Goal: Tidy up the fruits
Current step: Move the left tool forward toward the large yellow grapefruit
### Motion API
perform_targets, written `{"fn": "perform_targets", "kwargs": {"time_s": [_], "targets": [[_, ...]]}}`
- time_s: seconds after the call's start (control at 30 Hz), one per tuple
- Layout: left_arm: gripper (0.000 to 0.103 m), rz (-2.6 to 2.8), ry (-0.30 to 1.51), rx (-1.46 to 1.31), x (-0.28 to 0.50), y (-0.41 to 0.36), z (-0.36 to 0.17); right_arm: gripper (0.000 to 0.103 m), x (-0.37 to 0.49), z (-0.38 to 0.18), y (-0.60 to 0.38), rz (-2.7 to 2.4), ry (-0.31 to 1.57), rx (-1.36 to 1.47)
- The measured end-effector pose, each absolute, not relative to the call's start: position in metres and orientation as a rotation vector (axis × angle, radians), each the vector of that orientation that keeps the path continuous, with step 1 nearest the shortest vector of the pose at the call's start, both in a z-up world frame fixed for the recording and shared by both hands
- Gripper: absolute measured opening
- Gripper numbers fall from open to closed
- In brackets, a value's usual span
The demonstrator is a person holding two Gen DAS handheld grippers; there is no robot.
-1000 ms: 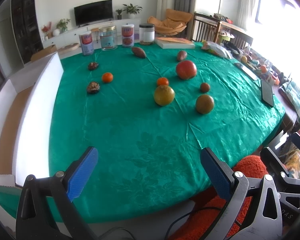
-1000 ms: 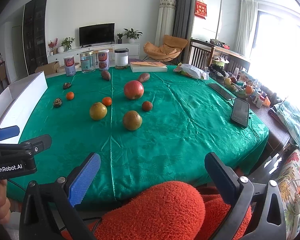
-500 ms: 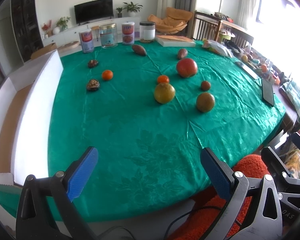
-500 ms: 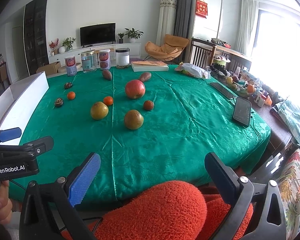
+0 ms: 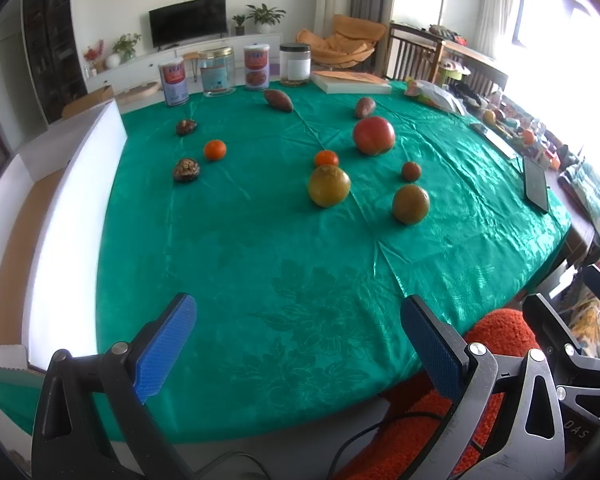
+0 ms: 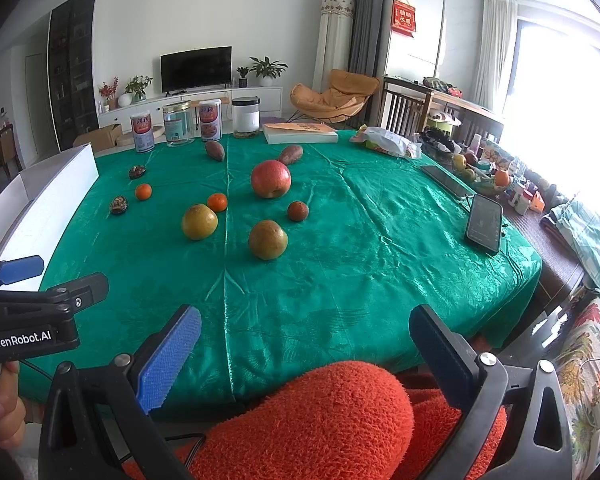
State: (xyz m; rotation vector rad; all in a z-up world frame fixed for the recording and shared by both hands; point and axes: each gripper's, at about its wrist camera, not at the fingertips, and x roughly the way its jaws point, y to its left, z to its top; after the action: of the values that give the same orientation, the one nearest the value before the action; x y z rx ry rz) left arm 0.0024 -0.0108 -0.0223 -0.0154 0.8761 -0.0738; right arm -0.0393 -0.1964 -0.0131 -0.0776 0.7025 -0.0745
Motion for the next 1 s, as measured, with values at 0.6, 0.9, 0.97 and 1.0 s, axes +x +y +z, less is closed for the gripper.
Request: {"fn": "perform_targets", "kwargs": {"time_s": [0.6,0.9,0.97,1.0], "targets": [[0.102,-0.007,0.849,-0.111,0.031,0.019,-0.005,0.103,0.002,0.039,-0.216,0.218,0.815,-0.273],[0.102,0.123,0.880,-0.028,0.049,0.037,-0.067,0.103,-0.001,-0.039,-0.199,0.113,0.632,0.090],[0.102,0.125,0.922,-0.046,0.057,0.040,-0.085,0.103,-0.003,-0.039,-0.203,0.085,0.632,0.075],[0.102,0.126,0.938,-0.059,0.061,0.042,-0.094,0.103,-0.004,-0.039,-0.204,0.076,0.625,0.073]]}}
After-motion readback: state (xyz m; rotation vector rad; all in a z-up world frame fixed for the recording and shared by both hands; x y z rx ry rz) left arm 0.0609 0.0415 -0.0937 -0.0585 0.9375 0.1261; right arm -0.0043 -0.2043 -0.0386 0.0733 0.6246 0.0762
